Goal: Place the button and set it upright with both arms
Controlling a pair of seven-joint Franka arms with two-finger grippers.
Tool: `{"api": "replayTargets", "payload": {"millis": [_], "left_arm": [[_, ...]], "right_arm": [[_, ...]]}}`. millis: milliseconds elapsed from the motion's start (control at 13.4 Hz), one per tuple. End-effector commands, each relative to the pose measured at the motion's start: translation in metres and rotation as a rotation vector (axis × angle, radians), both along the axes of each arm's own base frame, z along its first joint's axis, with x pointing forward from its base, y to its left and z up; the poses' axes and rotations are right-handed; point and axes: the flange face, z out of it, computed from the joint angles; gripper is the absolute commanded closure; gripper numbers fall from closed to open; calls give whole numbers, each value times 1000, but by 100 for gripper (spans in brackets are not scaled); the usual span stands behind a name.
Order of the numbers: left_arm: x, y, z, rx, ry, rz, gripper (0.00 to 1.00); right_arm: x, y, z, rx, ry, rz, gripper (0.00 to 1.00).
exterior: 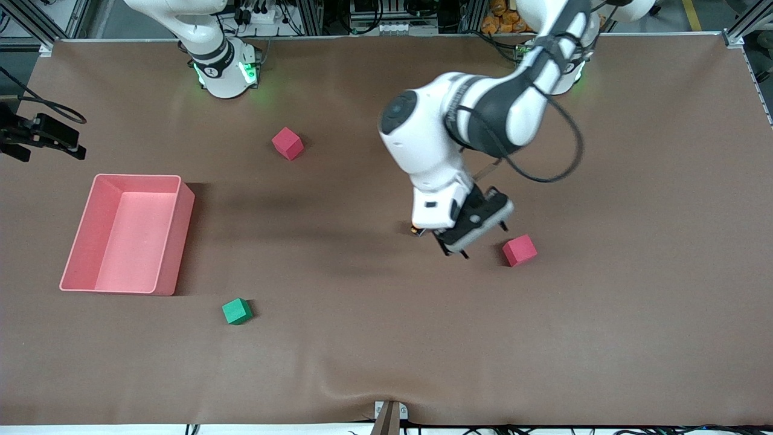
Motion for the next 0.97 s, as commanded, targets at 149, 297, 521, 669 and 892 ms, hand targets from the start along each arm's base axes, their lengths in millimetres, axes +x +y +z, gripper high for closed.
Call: {"api": "replayTargets", "payload": {"millis": [149, 297, 521, 669, 892], "left_arm": [[48, 109, 53, -103, 110, -106, 0], [65, 154, 66, -150, 136, -146, 0], [80, 217, 83, -240, 168, -185, 0], [77, 231, 100, -276, 171, -212, 0], [62, 252, 132, -357, 186, -180, 0]], "right_arm": [[-1, 10, 5, 9, -8, 13, 0], [-1, 11, 5, 8, -10, 16, 0], [-2, 9, 6, 8, -8, 13, 0], [-2, 8, 6, 8, -7, 10, 0], [-2, 14, 6, 6, -10, 21, 0]]}}
